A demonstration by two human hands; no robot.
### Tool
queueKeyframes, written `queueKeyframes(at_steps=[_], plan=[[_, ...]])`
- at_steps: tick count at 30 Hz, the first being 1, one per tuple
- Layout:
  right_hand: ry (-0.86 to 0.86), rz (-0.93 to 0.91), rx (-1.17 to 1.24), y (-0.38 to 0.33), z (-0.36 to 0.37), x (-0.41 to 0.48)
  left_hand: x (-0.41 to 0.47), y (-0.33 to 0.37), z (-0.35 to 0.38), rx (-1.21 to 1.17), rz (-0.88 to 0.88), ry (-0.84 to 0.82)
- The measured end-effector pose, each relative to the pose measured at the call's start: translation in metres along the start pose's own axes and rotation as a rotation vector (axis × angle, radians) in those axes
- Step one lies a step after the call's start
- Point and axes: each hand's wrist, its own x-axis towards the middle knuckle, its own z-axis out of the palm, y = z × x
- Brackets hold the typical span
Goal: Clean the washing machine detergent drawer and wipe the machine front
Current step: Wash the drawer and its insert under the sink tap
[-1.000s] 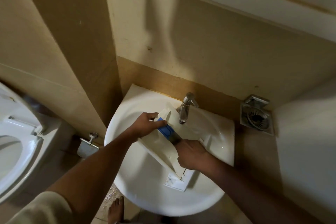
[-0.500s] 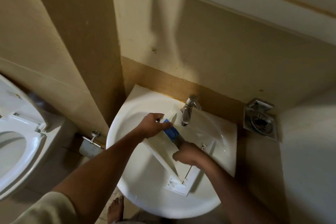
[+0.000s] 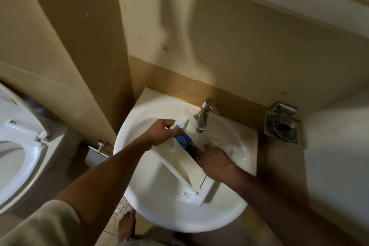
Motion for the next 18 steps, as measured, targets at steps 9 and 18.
queueKeyframes(at_steps=[9, 18], plan=[[-0.197, 0.324, 0.698, -0.011, -0.008, -0.008, 0.003, 0.007, 0.008, 0.030, -0.006, 0.001], [-0.076, -0.155, -0.084, 0.018, -0.002, -0.011, 0.006, 0.003, 0.007, 0.033, -0.023, -0.021]])
